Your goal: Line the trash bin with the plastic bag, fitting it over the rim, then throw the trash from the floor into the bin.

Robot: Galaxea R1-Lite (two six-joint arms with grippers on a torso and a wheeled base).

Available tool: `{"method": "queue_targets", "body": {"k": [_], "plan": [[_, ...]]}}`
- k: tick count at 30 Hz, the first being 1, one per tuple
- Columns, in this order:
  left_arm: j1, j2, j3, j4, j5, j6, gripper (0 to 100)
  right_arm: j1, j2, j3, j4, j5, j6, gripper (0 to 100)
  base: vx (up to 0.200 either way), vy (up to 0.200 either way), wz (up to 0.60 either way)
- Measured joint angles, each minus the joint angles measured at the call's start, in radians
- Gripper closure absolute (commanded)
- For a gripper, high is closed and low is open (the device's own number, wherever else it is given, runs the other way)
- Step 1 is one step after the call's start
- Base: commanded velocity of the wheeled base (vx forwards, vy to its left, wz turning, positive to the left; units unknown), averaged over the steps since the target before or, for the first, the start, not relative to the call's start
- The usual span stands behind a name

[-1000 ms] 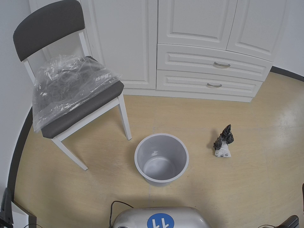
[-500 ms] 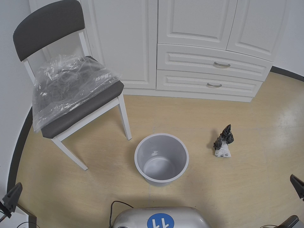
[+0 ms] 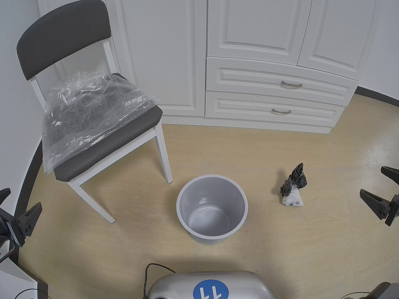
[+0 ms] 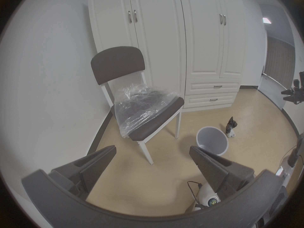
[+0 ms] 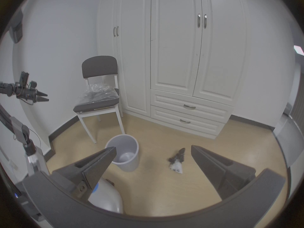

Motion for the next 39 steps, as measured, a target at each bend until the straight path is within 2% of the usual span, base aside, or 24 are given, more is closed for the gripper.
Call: {"method": "queue_targets", "body": {"k": [5,12,20,27,31,37,39], "plan": [[-0.001,0.053,-0.008,-0.010,0.012,0.007,0,0.061,0.100,0.029,-0.138,-0.026,0.068,0,0.000,0.000,0.00],[-0.007,0.140,-0.018,-0.094,0.044,0.051,0,0.151,0.199,0.064,-0.308,-0.168,0.146,0,0.000,0.000,0.00],[-0.009,0.287,-0.020,-0.240,0.123,0.073,0,0.201,0.302,0.076,-0.455,-0.264,0.211,0,0.000,0.000,0.00],[-0.001,0.440,-0.026,-0.352,0.207,0.105,0,0.197,0.417,0.104,-0.621,-0.290,0.220,0,0.000,0.000,0.00],[0.013,0.513,-0.029,-0.393,0.255,0.145,0,0.195,0.463,0.123,-0.669,-0.303,0.220,0,0.000,0.000,0.00],[0.101,0.600,-0.020,-0.458,0.266,0.176,0,0.174,0.511,0.134,-0.693,-0.309,0.222,0,0.000,0.000,0.00],[0.138,0.619,-0.011,-0.464,0.239,0.181,0,0.159,0.530,0.136,-0.718,-0.309,0.223,0,0.000,0.000,0.00]]}}
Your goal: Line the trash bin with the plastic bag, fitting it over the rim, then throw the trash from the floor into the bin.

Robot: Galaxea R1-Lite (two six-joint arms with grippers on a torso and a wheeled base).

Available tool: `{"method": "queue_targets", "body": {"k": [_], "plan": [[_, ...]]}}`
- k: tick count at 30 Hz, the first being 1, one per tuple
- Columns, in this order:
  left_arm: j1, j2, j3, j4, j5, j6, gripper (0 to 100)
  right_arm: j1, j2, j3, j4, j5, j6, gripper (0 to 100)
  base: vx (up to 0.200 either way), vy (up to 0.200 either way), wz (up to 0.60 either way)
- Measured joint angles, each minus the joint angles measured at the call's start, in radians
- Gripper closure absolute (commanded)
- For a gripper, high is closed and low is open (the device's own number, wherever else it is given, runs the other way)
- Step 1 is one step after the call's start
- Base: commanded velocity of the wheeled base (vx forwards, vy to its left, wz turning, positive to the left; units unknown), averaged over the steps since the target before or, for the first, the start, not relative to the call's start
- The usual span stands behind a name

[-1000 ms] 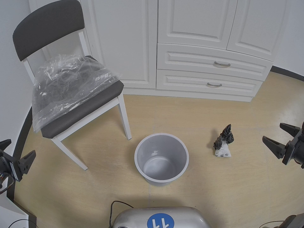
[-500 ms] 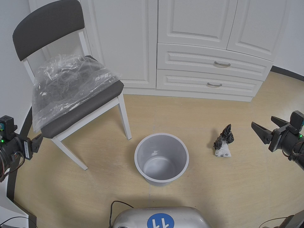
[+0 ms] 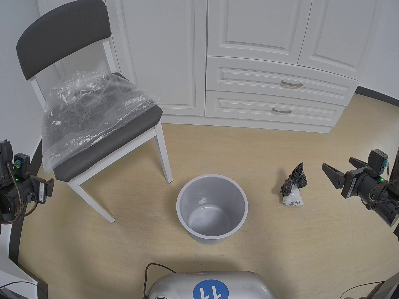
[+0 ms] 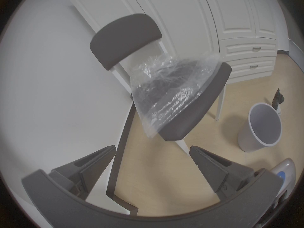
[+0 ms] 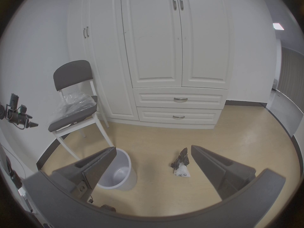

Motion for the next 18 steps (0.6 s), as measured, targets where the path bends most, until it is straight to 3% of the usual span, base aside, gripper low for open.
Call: {"method": "queue_targets", "body": {"k": [7,13,18], "plan": [[0.099,0.027,0.021,-0.007,-0.181,0.022,0,-0.024,0.052,0.004,-0.069,0.001,0.023,0,0.000,0.000,0.00],[0.160,0.073,0.021,-0.051,-0.207,0.035,0,-0.030,0.075,0.003,-0.080,0.005,0.046,0,0.000,0.000,0.00],[0.180,0.145,0.019,-0.194,-0.211,0.037,0,-0.031,0.083,0.000,-0.081,0.006,0.049,0,0.000,0.000,0.00]]}}
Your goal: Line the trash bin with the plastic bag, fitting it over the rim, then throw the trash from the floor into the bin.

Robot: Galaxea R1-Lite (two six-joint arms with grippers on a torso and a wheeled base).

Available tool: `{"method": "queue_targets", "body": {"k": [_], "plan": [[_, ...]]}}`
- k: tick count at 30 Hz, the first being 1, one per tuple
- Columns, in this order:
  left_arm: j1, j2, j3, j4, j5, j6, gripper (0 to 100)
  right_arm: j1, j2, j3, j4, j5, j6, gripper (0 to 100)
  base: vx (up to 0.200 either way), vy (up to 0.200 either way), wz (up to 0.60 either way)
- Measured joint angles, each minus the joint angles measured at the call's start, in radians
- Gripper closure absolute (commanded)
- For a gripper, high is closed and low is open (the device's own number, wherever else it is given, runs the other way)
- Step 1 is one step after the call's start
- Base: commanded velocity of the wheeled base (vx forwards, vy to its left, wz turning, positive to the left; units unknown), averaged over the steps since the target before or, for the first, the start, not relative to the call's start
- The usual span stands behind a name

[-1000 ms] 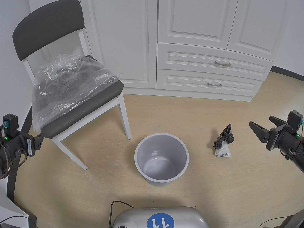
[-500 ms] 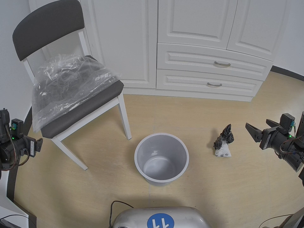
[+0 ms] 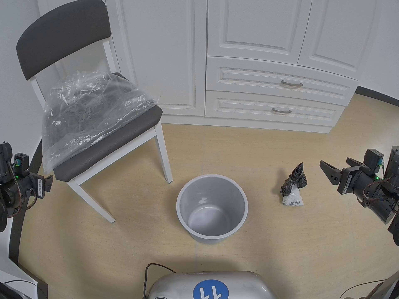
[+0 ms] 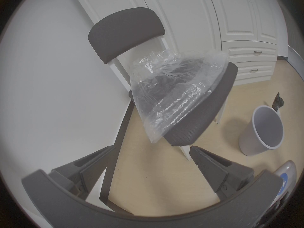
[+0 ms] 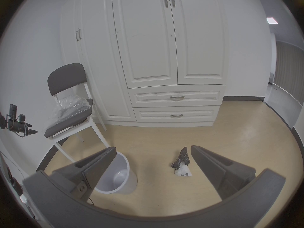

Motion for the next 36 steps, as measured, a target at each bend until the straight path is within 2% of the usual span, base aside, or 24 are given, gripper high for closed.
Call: {"method": "queue_targets", "body": {"k": [14,19,24,28,36], "plan": [[0.028,0.186,-0.005,-0.199,0.001,-0.005,0,-0.027,0.004,-0.011,0.000,0.007,0.002,0,0.000,0.000,0.00],[0.079,0.221,-0.010,-0.247,-0.013,-0.006,0,-0.040,0.000,-0.016,0.000,0.010,0.018,0,0.000,0.000,0.00],[0.133,0.241,-0.026,-0.248,-0.054,-0.010,0,-0.043,-0.004,-0.017,0.000,0.014,0.023,0,0.000,0.000,0.00],[0.165,0.254,-0.048,-0.248,-0.059,-0.015,0,-0.043,-0.006,-0.017,0.000,0.015,0.024,0,0.000,0.000,0.00],[0.184,0.275,-0.115,-0.248,-0.059,-0.129,0,-0.044,-0.009,-0.017,0.000,0.014,0.024,0,0.000,0.000,0.00]]}}
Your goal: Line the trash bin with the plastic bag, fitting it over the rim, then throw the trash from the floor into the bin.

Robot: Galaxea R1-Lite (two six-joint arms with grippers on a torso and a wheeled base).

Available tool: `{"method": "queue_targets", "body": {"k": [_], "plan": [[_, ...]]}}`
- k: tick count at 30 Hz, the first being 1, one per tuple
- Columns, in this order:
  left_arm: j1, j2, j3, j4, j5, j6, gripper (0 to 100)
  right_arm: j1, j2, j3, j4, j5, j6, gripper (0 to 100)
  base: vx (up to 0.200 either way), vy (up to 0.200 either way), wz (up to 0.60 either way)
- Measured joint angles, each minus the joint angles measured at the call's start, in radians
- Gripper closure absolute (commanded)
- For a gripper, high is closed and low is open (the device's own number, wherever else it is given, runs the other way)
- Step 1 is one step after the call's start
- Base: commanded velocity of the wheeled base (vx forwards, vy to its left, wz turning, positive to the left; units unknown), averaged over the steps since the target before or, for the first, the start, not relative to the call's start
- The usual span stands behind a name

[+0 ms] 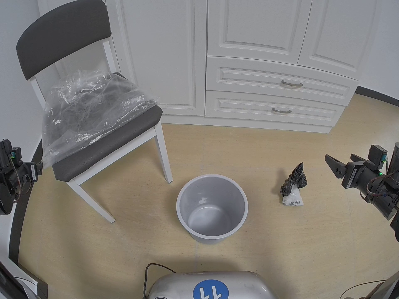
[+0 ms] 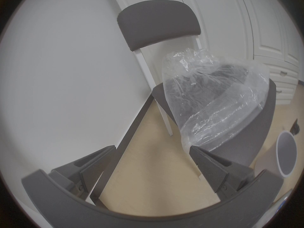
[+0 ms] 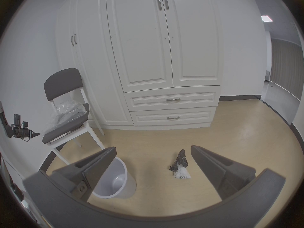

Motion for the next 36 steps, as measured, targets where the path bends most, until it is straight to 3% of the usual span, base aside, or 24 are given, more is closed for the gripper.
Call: {"method": "queue_targets", "body": {"k": [24,36], "plan": [[-0.014,0.069,-0.012,-0.009,-0.003,-0.026,0,-0.009,-0.006,-0.002,-0.005,0.000,-0.001,0,0.000,0.000,0.00],[-0.016,0.159,-0.017,-0.246,-0.003,-0.073,0,-0.015,-0.007,-0.003,-0.013,0.002,-0.001,0,0.000,0.000,0.00]]}}
